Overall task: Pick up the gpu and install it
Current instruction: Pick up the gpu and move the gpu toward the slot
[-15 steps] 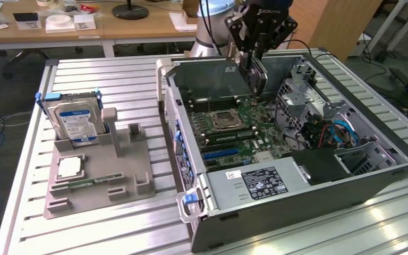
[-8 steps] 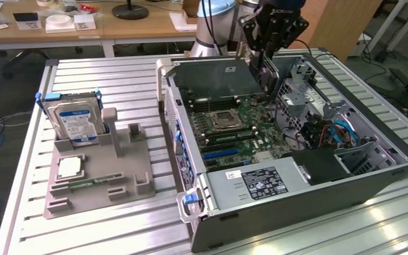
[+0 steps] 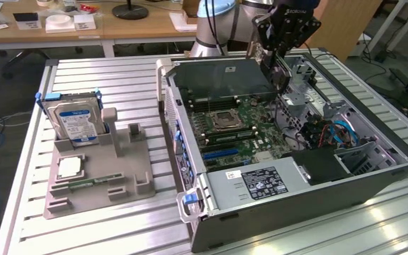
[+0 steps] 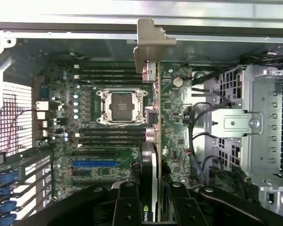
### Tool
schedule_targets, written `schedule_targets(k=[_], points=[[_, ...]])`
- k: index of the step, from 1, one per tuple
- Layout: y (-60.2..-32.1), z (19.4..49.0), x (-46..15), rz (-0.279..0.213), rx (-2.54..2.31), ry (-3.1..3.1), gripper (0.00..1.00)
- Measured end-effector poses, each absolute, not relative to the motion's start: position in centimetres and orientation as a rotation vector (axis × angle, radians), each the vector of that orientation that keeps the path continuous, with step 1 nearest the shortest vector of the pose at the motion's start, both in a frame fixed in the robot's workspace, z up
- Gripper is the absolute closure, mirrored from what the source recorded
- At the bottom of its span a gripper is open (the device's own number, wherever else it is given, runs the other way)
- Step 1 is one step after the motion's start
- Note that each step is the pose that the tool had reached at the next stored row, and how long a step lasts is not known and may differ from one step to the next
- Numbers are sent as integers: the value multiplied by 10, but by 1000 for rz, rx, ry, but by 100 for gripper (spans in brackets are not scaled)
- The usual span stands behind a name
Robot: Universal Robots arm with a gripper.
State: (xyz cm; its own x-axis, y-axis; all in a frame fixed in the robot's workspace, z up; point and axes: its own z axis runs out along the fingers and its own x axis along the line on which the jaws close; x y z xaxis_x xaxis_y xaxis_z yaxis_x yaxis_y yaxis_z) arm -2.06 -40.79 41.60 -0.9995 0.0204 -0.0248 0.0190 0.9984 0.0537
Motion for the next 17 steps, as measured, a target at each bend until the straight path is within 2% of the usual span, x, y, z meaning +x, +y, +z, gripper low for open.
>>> schedule_targets(k=[17], points=[[-408, 416, 6, 83, 31, 3115, 73]])
